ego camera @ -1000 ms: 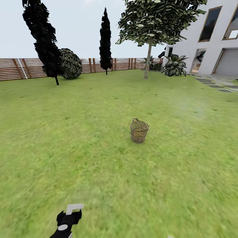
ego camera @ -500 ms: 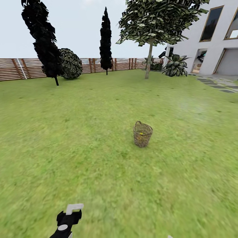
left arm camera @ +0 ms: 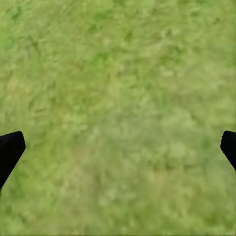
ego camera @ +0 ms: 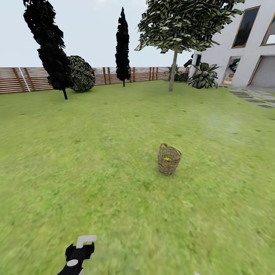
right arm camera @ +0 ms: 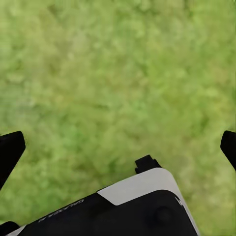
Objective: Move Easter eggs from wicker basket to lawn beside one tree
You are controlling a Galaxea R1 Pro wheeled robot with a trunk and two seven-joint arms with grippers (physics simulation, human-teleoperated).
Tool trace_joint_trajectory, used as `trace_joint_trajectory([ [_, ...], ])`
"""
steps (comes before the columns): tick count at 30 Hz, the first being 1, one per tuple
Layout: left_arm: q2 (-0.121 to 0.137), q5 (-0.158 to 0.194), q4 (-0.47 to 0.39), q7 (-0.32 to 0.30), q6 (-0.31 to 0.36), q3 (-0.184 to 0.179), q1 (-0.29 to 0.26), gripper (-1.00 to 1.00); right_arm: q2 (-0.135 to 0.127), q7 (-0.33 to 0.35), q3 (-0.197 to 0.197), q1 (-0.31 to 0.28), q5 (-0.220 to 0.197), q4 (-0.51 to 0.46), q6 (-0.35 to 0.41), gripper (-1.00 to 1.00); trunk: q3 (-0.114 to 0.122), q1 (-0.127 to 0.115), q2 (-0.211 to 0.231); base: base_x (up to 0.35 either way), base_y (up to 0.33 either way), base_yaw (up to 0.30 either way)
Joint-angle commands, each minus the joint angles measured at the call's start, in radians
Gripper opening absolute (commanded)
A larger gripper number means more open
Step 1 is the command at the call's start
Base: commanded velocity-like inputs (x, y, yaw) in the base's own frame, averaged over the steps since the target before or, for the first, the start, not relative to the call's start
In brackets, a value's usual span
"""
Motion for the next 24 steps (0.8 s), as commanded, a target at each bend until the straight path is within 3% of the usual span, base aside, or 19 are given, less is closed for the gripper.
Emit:
trace_joint_trajectory([
  [1, -0.001, -0.011, 0.001, 0.0, -0.004, 0.008, -0.001, 1.0, 0.001, 0.0, -0.004, -0.001, -0.007, 0.0, -0.005, 1.0, -0.002, 0.001, -0.002, 0.308, 0.127, 0.0],
  [8, 0.0, -0.011, 0.001, 0.0, -0.004, 0.008, -0.001, 1.0, 0.001, 0.0, -0.004, -0.001, -0.007, 0.0, -0.005, 1.0, -0.001, 0.001, -0.002, 0.308, 0.127, -0.023],
  [24, -0.001, -0.011, 0.001, 0.0, -0.004, 0.008, -0.001, 1.0, 0.001, 0.0, -0.004, -0.001, -0.008, 0.0, -0.004, 1.0, 0.012, 0.001, -0.002, 0.305, 0.136, -0.174],
])
